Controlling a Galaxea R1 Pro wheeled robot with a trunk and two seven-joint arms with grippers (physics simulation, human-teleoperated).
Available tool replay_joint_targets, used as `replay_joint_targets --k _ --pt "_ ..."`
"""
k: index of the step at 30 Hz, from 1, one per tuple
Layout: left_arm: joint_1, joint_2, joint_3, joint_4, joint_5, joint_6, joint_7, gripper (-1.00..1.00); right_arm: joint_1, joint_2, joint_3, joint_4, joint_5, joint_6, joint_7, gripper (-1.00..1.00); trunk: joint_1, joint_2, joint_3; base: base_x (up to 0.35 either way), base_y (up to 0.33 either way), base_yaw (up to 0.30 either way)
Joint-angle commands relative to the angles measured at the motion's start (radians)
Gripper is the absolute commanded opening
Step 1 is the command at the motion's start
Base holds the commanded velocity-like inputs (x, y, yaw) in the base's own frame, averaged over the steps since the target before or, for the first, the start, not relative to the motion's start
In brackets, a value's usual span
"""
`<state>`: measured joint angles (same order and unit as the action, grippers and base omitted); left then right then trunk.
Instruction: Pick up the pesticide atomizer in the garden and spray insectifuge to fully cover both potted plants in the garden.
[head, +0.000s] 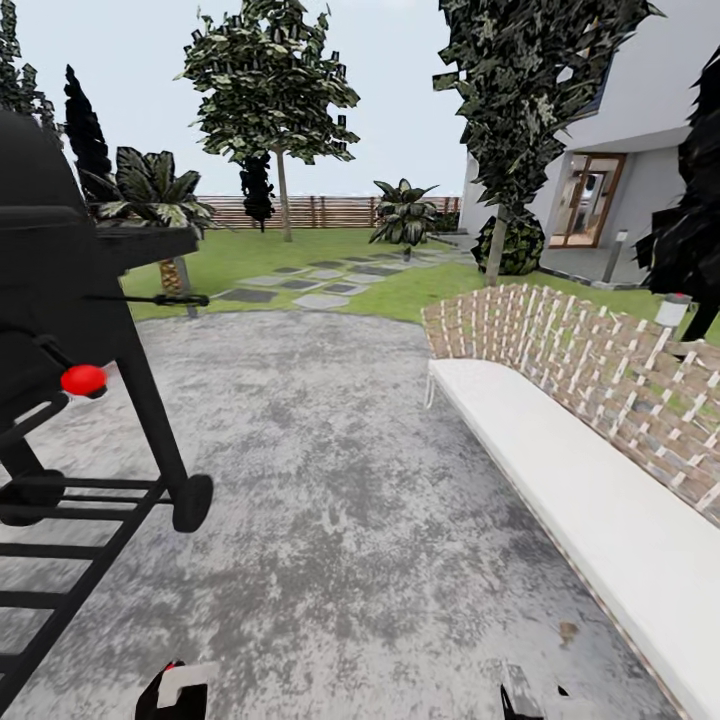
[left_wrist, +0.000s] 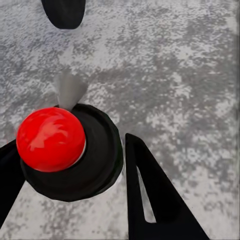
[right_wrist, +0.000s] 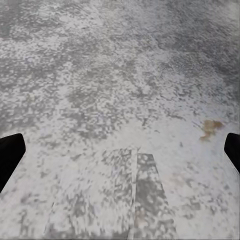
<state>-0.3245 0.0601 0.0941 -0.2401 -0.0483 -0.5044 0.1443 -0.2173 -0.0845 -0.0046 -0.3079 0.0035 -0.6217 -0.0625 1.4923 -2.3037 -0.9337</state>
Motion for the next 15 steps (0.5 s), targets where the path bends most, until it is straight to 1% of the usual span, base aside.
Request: replay_joint_targets --k 1,4,9,15 --pt "-0.001 0.0 0.004 0.001 -0.005 -0.003 0.002 -1.0 -0.001 0.0 0.0 0.001 0.001 -0.003 -0.002 1.0 0.0 0.0 -0.001 0.336 -0.1 0.0" --pt "-0.001 0.0 0.004 0.001 -0.005 -0.003 0.003 -1.0 -0.001 0.0 0.001 0.002 0.001 -0.003 -0.002 1.0 0.0 0.0 -0.001 0.337 -0.044 0.026" --pt "-0.001 0.0 0.004 0.001 -0.005 -0.003 0.003 -1.0 -0.001 0.0 0.002 0.003 0.001 -0.003 -0.002 1.0 0.0 0.0 -0.001 0.338 -0.007 0.199" --pt "-0.001 0.0 0.004 0.001 -0.005 -0.003 0.002 -1.0 -0.001 0.0 0.0 0.004 0.001 -0.003 -0.002 1.0 0.0 0.0 -0.001 0.338 0.0 0.036"
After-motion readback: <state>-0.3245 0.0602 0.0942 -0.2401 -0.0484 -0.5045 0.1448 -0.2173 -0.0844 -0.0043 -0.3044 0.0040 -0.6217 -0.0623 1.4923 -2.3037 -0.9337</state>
